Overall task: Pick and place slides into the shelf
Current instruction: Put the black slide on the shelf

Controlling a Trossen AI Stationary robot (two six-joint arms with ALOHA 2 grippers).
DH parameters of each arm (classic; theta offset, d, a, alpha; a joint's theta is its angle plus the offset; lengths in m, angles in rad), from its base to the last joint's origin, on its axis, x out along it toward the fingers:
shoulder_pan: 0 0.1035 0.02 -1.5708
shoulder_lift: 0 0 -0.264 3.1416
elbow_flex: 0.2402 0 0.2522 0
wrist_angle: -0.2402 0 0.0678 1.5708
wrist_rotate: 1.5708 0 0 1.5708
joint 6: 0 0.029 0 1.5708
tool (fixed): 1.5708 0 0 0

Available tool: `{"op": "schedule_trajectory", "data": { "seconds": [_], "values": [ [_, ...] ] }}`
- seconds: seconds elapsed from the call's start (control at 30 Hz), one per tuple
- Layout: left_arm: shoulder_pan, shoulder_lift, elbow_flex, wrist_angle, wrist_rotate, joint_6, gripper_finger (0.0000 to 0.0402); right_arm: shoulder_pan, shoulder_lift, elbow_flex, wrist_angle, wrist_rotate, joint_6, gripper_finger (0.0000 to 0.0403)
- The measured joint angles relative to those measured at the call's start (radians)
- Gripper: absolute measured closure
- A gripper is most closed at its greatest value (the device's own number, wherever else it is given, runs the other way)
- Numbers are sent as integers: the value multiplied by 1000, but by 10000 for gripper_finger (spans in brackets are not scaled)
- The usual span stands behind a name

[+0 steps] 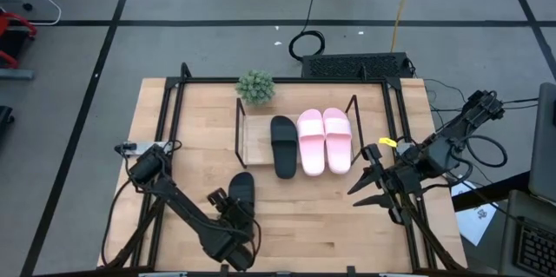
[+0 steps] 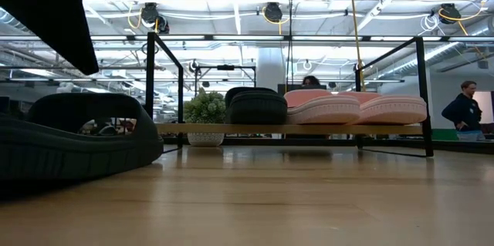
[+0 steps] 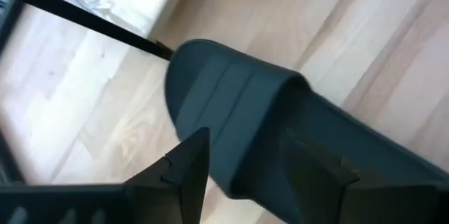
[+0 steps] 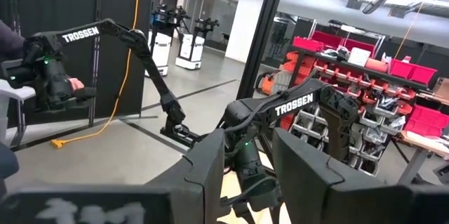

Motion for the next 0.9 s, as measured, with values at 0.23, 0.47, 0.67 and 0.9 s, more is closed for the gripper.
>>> {"op": "schedule_trajectory", "data": {
  "seconds": [0.23,0.47,0.67,0.9],
  "values": [
    [-1,5,-48,36,-15,32,226,0,0,0,-8,0,2,292],
    [5,6,-108,77,-25,48,254,0,0,0,-8,0,-4,292],
    [9,6,-140,101,-51,77,269,0,0,0,-8,0,-25,292],
    [44,6,-157,105,-73,67,268,0,0,0,-16,0,-27,292]
  ]
}}
